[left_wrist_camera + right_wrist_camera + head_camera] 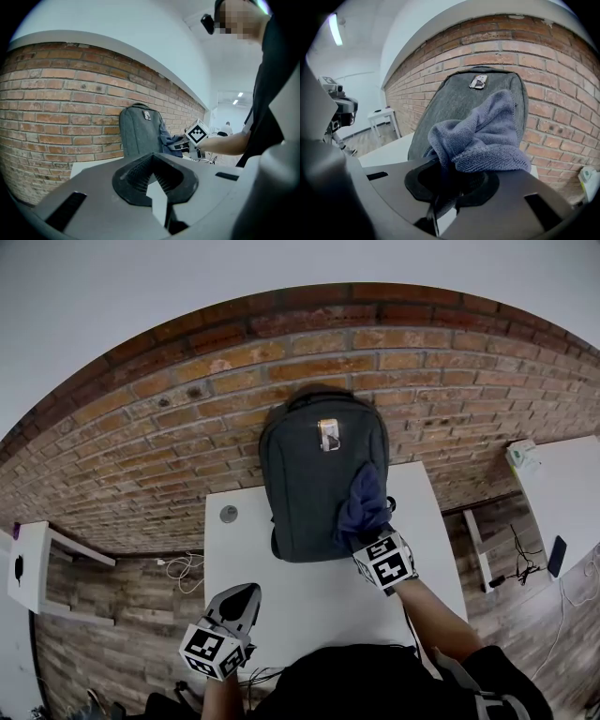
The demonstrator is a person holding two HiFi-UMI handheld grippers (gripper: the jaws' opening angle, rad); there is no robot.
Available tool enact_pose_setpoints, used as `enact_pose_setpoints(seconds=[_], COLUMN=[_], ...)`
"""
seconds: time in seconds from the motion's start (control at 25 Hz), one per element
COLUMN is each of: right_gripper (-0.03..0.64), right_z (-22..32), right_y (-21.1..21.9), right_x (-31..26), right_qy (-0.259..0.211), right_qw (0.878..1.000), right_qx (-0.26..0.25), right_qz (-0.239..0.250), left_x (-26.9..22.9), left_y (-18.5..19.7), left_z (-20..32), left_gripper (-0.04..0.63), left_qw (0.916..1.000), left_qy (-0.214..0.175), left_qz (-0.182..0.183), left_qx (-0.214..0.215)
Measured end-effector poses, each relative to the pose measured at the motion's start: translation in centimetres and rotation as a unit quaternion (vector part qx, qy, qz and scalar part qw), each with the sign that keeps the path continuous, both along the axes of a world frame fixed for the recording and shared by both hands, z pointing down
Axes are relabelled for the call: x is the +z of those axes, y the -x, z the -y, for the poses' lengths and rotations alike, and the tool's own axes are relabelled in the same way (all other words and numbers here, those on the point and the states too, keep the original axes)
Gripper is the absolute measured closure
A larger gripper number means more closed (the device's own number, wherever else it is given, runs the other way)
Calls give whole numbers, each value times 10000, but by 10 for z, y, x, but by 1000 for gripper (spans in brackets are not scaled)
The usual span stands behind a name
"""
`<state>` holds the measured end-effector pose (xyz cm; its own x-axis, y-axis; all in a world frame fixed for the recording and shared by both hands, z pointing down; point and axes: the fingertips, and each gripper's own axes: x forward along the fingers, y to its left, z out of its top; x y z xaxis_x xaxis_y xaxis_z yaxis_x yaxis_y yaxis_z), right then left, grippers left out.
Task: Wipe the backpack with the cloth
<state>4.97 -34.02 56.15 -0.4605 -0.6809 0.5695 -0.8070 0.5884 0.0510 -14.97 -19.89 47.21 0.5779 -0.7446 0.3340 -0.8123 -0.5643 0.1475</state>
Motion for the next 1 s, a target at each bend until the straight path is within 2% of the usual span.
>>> enact_pose_setpoints(seconds=[0.12,0.28,0.48,0.8,1.0], right_gripper=[552,553,552,552,552], right_z=[-11,-36,-57,-60,-55], right_y=[-2,-3,-7,7,20], right_x=[13,67,134,139,113], right_qy=[138,791,1563,1658,1558], right_qw=[9999,9967,9869,9855,9878], right_qx=[2,34,226,130,-45], right_qz=[-80,-168,-315,-330,-65], left_x=[-2,-1,1,3,4], left_y=[-3,-1,3,15,12], left_z=[0,-1,-4,-6,-5], left_gripper=[601,601,601,601,601], left_qw=[10000,10000,10000,9999,10000], left_qy=[-18,8,45,87,79], left_qz=[1,21,43,78,46], left_qx=[48,58,36,-65,-9])
